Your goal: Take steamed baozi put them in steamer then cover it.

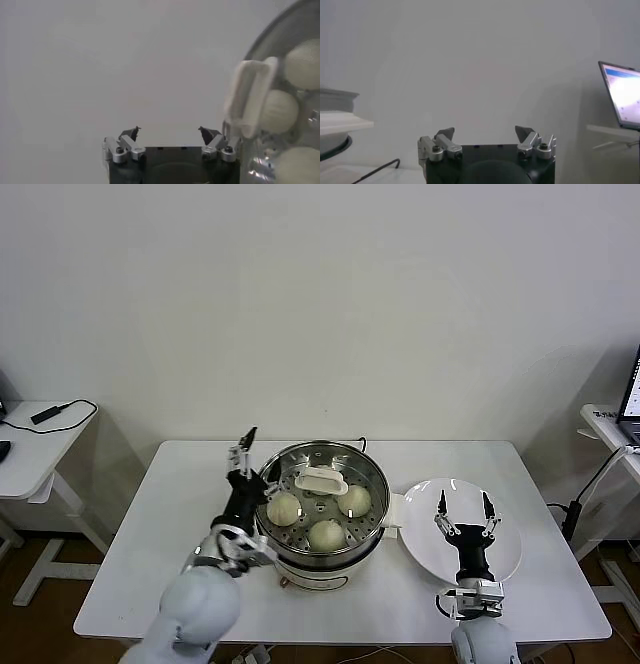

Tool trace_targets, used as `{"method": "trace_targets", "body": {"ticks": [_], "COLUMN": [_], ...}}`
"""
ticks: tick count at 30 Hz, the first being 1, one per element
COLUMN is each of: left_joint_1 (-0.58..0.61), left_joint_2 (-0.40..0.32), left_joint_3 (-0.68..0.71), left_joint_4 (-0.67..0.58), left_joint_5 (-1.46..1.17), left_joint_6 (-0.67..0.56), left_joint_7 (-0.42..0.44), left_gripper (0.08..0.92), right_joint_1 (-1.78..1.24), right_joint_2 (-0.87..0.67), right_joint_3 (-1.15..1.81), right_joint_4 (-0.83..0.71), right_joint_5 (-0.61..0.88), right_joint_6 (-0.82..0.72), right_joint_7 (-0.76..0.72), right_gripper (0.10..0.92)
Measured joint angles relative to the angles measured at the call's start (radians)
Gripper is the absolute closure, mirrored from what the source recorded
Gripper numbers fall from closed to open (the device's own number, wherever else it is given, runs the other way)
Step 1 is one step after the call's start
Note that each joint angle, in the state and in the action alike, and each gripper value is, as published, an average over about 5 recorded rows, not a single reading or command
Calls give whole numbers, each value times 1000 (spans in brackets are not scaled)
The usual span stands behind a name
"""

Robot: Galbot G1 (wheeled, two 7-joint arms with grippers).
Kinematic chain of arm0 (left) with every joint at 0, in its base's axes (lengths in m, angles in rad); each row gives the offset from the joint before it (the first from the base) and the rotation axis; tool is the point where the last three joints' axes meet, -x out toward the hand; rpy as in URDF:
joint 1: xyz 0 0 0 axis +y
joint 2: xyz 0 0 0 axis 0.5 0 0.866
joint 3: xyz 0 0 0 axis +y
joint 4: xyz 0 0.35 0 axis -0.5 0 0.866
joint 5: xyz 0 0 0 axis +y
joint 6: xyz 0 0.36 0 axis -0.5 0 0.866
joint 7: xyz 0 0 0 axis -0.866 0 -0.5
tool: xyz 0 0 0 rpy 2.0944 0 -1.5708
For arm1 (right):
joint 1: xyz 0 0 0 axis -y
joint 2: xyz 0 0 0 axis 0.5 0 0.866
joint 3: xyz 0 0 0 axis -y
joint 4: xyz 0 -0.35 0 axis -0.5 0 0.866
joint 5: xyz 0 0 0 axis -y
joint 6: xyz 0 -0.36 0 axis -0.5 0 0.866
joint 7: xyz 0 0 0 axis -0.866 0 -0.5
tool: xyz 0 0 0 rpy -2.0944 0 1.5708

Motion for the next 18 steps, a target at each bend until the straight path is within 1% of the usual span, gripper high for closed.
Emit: {"method": "trace_targets", "body": {"ticks": [4, 10, 14, 18], "left_joint_1": [-1, 15, 29, 36], "left_joint_2": [-5, -19, -26, -28], "left_joint_3": [-77, -164, -197, -220], "left_joint_4": [70, 171, 225, 266], "left_joint_5": [-227, -511, -625, -693], "left_joint_6": [-121, -310, -417, -492], "left_joint_7": [-57, -113, -131, -143], "left_gripper": [177, 177, 177, 177], "right_joint_1": [-15, -33, -40, -46], "right_joint_2": [-22, -52, -63, -69], "right_joint_3": [-5, -4, -1, -1], "right_joint_4": [18, 36, 45, 47], "right_joint_5": [56, 122, 157, 183], "right_joint_6": [-29, -67, -83, -89], "right_joint_7": [-8, -19, -33, -49], "right_gripper": [203, 203, 203, 203]}}
